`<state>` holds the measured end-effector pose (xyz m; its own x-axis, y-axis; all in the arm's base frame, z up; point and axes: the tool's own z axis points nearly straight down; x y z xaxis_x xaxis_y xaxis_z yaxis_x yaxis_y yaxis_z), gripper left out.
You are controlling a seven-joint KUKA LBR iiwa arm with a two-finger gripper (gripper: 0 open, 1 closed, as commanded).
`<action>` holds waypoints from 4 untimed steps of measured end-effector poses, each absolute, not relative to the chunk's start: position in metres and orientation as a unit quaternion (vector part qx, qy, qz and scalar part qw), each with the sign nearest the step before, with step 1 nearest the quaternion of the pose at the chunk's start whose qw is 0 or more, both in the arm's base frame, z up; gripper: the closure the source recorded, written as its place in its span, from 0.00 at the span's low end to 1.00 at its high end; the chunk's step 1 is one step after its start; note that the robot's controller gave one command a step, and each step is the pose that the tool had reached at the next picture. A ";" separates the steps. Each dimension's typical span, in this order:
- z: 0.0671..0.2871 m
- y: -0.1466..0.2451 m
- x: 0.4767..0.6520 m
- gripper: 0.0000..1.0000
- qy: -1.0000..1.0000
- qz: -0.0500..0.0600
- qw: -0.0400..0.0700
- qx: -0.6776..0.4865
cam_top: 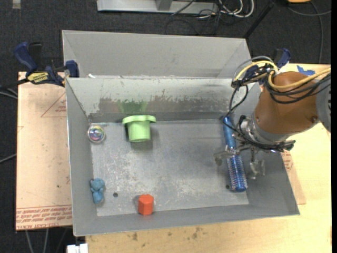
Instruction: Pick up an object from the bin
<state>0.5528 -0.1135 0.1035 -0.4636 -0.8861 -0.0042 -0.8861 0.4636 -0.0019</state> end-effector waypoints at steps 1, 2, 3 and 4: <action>0.073 -0.129 0.578 0.00 0.600 0.004 0.004 -0.800; 0.074 -0.115 0.565 0.00 0.516 -0.004 0.003 -0.857; 0.070 -0.112 0.562 1.00 0.515 0.002 0.003 -0.857; 0.148 -0.111 0.564 1.00 0.517 -0.002 0.002 -0.856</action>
Offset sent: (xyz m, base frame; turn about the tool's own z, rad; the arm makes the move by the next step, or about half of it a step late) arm 0.0240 -0.0227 -0.0335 -0.7697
